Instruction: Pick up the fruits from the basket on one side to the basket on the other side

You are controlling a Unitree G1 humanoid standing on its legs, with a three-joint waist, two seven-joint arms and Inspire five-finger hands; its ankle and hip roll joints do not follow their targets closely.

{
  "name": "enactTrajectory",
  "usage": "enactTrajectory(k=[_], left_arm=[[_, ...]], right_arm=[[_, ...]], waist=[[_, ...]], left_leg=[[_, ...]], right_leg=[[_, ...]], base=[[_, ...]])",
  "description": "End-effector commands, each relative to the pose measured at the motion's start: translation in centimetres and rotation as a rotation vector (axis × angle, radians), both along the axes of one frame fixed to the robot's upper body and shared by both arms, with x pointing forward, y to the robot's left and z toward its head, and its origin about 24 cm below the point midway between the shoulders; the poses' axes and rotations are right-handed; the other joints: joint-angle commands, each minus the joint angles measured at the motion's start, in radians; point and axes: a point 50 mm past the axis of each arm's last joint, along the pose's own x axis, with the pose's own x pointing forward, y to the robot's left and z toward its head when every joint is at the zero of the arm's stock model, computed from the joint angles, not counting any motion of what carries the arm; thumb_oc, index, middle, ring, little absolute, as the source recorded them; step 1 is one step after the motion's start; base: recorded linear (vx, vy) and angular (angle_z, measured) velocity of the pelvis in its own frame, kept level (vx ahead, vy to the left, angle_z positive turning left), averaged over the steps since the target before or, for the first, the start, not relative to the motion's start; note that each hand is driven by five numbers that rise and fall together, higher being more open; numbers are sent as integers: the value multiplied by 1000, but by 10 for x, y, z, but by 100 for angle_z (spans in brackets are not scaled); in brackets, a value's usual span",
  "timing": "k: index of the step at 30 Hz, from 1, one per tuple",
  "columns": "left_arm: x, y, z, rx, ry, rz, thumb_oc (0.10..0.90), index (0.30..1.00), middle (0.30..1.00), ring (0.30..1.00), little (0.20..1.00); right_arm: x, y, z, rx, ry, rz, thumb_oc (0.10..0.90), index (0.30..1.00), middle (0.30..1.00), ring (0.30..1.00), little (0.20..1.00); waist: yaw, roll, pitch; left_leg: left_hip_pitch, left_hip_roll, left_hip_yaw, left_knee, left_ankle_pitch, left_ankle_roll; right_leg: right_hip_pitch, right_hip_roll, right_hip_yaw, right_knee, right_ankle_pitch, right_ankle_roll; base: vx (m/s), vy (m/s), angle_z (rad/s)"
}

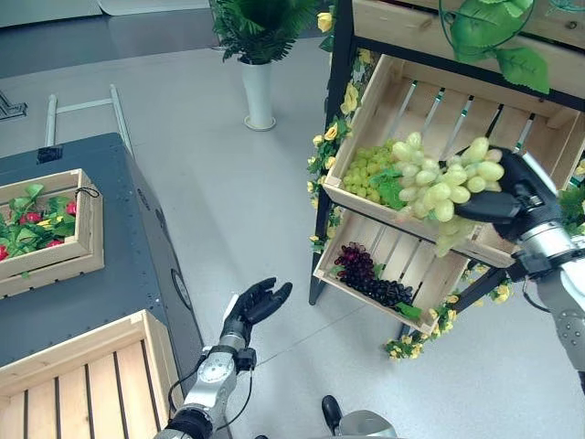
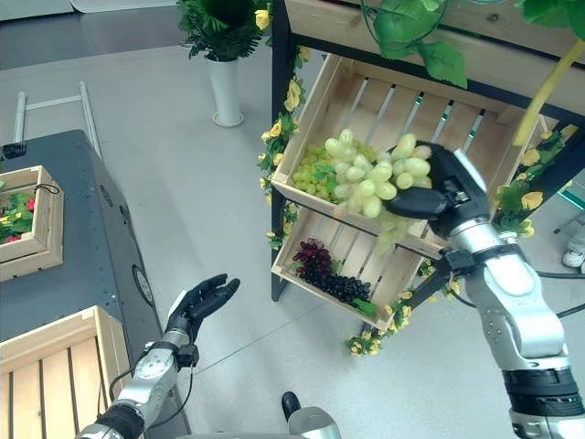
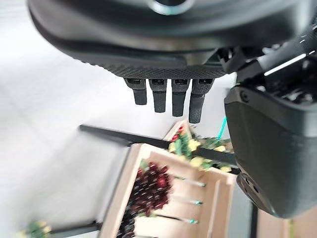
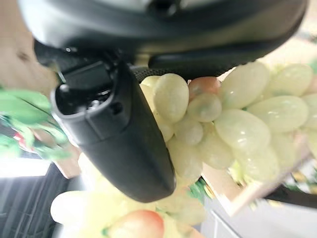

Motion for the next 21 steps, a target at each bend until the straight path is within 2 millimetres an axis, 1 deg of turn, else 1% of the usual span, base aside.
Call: enactTrajectory(k=[1,2,3,5,8,11,12,13,14,16,17,21], left_arm=[[10,2,9,78,-78,-37,800,900,900,900,900],[5,5,1,101,-32,-28,800,900,900,900,900],[2,7,-2,115,-13,-27,800,900,900,900,900],[-10,12,-16,158,72,-27,800,900,900,900,900],[-19,15,-24,174,116,-25,800,900,900,900,900],[-31,17,-34,218,182,-59,800,900,900,900,900],[-31,17,-34,218,182,-60,800,900,900,900,900],[-40,20,-40,250,232,-85,800,900,900,900,900],[-44,22,-43,260,257,-74,800,900,900,900,900],[-47,25,-45,260,280,-50,800,900,900,900,900],[-47,30,-45,261,293,-35,800,900,900,900,900],[-46,29,-44,259,287,-63,800,900,900,900,900]], right_arm=[[-14,-24,90,31,-437,-100,400,300,300,300,300],[-14,-27,92,22,-440,-117,400,300,300,300,300],[-13,-28,93,14,-442,-128,400,300,300,300,300],[-13,-35,98,-5,-443,-163,400,300,300,300,300],[-12,-41,97,-14,-432,-186,400,300,300,300,300],[-10,-55,97,-45,-411,-254,400,300,300,300,300],[-10,-55,97,-45,-411,-254,400,300,300,300,300],[-10,-63,99,-87,-406,-312,400,300,300,300,300],[-9,-67,99,-96,-394,-330,400,300,300,300,300],[-7,-70,97,-119,-377,-356,400,300,300,300,300],[-3,-74,92,-127,-352,-367,400,300,300,300,300],[8,-75,86,-183,-278,-388,400,300,300,300,300]], waist=[[37,6,-91],[36,2,-94],[35,1,-96],[32,-7,-103],[31,-13,-110],[36,-21,-115],[36,-21,-115],[42,-24,-115],[46,-25,-114],[49,-26,-114],[54,-28,-114],[67,-32,-114]], left_leg=[[17,-23,-45,10,-138,6],[17,-22,-43,10,-137,6],[16,-22,-42,10,-136,5],[13,-19,-40,10,-134,5],[9,-18,-40,10,-134,4],[7,-15,-43,10,-134,3],[7,-15,-42,10,-134,3],[5,-14,-46,10,-131,2],[3,-15,-50,10,-130,2],[1,-15,-54,10,-130,1],[2,-15,-60,10,-131,2],[1,-15,-68,10,-130,0]], right_leg=[[26,74,-16,3,-44,-14],[26,75,-16,3,-44,-14],[25,76,-16,3,-44,-14],[22,80,-14,3,-44,-14],[18,82,-11,3,-44,-13],[16,83,-13,3,-44,-11],[17,83,-13,3,-44,-11],[16,84,-15,3,-43,-10],[15,85,-16,3,-43,-10],[14,84,-19,3,-44,-10],[16,83,-21,3,-45,-9],[16,81,-28,3,-46,-8]], base=[[31,-31,-15],[16,-26,-10],[16,-41,-4],[13,-46,-2],[8,-26,0],[8,-24,0],[-8,-30,0],[0,0,0],[0,0,0],[0,0,0],[0,0,0],[0,0,0]])
